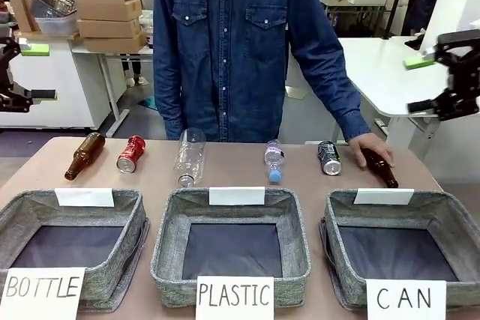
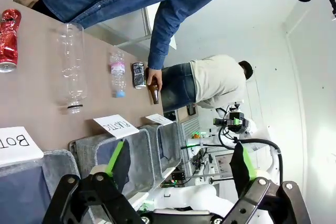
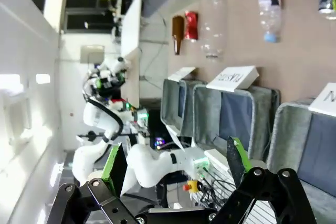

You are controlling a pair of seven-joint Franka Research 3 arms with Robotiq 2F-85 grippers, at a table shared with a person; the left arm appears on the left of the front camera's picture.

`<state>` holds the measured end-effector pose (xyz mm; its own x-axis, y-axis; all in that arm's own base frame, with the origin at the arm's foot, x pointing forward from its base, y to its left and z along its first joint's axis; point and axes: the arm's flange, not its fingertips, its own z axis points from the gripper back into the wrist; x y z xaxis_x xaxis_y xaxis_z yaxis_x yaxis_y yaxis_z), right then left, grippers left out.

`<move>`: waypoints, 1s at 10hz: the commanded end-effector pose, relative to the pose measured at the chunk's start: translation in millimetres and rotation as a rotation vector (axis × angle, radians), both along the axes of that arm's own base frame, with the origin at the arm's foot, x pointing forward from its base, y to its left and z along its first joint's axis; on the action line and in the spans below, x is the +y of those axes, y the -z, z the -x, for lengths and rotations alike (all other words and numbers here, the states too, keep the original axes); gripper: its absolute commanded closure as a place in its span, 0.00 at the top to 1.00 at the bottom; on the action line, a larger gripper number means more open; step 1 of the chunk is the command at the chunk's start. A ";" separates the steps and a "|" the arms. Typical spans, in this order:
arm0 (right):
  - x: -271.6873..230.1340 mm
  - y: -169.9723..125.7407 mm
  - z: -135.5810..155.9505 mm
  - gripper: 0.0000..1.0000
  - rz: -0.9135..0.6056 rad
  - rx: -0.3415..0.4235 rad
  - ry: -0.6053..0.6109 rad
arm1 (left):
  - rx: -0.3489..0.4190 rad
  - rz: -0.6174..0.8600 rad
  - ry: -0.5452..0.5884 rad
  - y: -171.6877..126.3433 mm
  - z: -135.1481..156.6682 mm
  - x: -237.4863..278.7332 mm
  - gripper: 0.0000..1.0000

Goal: Sort the can waste into the basket.
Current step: Pick up the can waste from the table and place it in the right Fabric basket.

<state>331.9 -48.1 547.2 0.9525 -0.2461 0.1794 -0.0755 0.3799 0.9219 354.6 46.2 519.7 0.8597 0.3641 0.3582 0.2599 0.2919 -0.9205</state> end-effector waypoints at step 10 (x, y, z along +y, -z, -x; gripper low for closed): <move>-41.7 11.2 42.1 1.00 0.056 0.044 0.108 | -0.009 -0.071 0.028 0.7 1.8 -1.5 1.00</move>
<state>283.5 -92.7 531.8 0.9333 -0.3167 0.1692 -0.0215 0.4210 0.9068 349.7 45.5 519.0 0.8748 0.3177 0.3658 0.2453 0.3607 -0.8998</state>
